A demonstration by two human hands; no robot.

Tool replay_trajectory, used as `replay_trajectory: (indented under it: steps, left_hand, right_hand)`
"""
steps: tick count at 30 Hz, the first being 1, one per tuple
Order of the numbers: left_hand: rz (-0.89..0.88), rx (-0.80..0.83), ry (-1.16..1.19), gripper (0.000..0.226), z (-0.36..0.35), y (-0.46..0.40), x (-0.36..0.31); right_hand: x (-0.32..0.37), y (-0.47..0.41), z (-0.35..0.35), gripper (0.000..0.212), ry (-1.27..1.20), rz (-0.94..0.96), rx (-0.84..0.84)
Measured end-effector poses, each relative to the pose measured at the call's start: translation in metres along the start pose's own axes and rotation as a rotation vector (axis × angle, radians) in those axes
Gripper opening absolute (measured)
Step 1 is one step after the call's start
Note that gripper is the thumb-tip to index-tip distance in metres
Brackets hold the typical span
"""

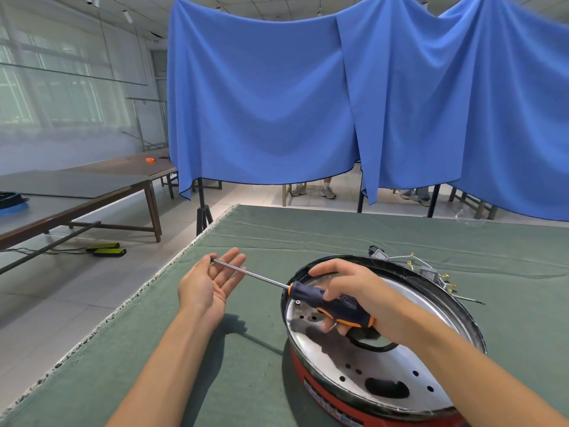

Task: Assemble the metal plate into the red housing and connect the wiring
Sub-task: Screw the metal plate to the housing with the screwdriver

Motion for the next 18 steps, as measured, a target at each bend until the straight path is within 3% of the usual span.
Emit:
replay_trajectory:
  steps: [4, 6, 8, 12, 14, 16, 18]
  left_hand:
    - [0.06, -0.053, 0.065, 0.02, -0.006, 0.007, 0.003]
    - [0.089, -0.098, 0.086, 0.02, -0.011, 0.011, 0.007]
    - [0.111, -0.1, 0.09, 0.018, -0.019, 0.015, 0.012]
    - [0.198, -0.031, 0.064, 0.031, -0.038, 0.032, 0.024]
    - [0.253, 0.006, 0.031, 0.033, -0.047, 0.042, 0.03]
    - [0.287, 0.042, 0.002, 0.032, -0.055, 0.052, 0.035]
    - [0.281, 0.074, -0.037, 0.026, -0.06, 0.059, 0.036]
  right_hand:
    - [0.012, 0.013, 0.01, 0.043, -0.44, 0.0, 0.172]
    - [0.017, 0.016, 0.015, 0.051, -0.708, 0.079, 0.232]
    - [0.023, 0.018, 0.016, 0.048, -0.82, 0.203, 0.215]
    - [0.029, 0.017, 0.014, 0.041, -0.553, 0.389, -0.177]
    - [0.028, 0.022, 0.012, 0.024, -0.303, 0.438, -0.373]
    - [0.026, 0.027, 0.012, 0.007, -0.132, 0.482, -0.482]
    - [0.024, 0.031, 0.015, 0.008, -0.109, 0.534, -0.523]
Point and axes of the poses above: each hand's wrist, its own y-axis away from the middle knuckle, its own z-axis out of the back of the hand, x = y × z, the point moved 2 cm from there along -y, towards the middle knuckle, and after that the axes turned 5 degrees about -x, right-handed, at the moved point
